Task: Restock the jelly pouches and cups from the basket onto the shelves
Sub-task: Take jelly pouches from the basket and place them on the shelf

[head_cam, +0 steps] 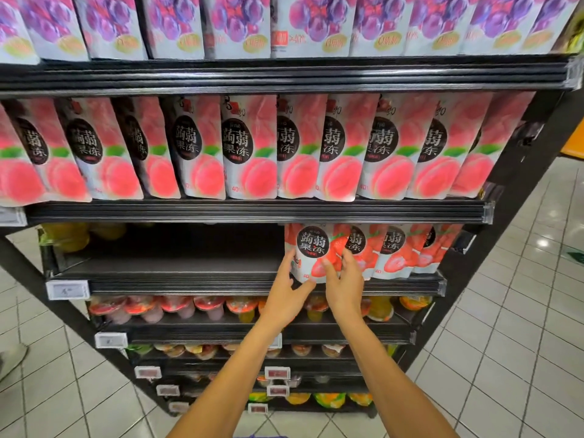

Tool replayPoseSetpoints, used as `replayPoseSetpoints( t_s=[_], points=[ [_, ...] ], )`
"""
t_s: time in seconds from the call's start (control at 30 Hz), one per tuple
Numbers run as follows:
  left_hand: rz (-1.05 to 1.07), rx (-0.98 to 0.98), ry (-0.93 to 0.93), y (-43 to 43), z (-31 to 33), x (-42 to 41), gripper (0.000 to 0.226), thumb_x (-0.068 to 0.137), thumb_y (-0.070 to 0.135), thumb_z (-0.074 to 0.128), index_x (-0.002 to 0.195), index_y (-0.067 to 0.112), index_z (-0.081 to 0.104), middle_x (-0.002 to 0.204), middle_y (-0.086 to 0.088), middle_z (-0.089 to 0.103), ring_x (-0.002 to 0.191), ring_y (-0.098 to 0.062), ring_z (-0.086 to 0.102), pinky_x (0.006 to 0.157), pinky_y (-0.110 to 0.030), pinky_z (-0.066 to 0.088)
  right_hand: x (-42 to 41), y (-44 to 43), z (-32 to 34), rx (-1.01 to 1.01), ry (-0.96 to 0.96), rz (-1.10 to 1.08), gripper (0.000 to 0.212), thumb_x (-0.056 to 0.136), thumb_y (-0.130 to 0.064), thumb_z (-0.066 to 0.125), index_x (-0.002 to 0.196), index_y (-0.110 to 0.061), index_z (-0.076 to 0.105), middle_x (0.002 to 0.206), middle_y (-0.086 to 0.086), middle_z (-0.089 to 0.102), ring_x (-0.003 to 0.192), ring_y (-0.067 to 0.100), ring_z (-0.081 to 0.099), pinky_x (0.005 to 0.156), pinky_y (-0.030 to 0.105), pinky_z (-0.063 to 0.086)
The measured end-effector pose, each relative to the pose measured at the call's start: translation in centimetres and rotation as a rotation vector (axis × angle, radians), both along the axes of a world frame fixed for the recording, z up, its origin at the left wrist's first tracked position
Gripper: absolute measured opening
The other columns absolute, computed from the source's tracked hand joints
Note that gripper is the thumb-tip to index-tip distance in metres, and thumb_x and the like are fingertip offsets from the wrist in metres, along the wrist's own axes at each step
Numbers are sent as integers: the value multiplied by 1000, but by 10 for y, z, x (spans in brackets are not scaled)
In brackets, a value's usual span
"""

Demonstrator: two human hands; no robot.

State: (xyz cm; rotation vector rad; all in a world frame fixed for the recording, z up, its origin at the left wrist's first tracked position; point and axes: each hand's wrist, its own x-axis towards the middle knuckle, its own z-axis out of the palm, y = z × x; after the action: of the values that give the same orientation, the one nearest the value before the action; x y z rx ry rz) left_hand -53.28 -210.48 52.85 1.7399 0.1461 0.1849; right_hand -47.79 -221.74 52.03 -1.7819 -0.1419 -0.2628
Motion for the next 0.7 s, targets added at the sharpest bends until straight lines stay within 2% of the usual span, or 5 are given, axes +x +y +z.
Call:
replayPoseSetpoints(
  t_s=[0.13,0.33,0.47,0.63,0.7],
  points=[
    [-2,-75,-4,-2,-1,0,74,91,2,62,150,26,25,132,23,41,104,34,43,81,1,42,-8,-4,-3,-97,-56,-113,41,90,-19,68,129,-16,56,112,-5,59,105,8,50,93,23,44],
    [-23,-60,1,1,0,4,68,92,-2,58,131,46,29,125,34,37,101,38,39,78,4,39,-14,-3,-11,-91,-89,-158,45,87,-4,68,129,-17,57,91,-15,49,89,-10,53,101,47,47],
    [-31,-90,19,3,-1,7,69,93,2,58,142,40,28,126,35,40,104,33,44,78,4,40,-13,3,-11,-39,-58,-117,50,89,-1,65,134,-16,52,108,-2,55,95,12,61,93,40,53],
    [2,-112,60,3,-2,7,74,93,0,56,153,26,21,138,21,35,131,2,38,102,-11,38,-17,1,-18,56,-28,-97,46,91,-4,63,133,-16,49,119,4,60,104,8,61,93,24,52],
    [22,-131,56,5,-6,4,71,94,0,55,152,25,24,140,19,36,134,-1,34,109,-19,36,-21,0,-22,49,-28,-109,44,91,-3,62,131,-15,49,123,2,56,102,3,60,89,16,51]
  ],
)
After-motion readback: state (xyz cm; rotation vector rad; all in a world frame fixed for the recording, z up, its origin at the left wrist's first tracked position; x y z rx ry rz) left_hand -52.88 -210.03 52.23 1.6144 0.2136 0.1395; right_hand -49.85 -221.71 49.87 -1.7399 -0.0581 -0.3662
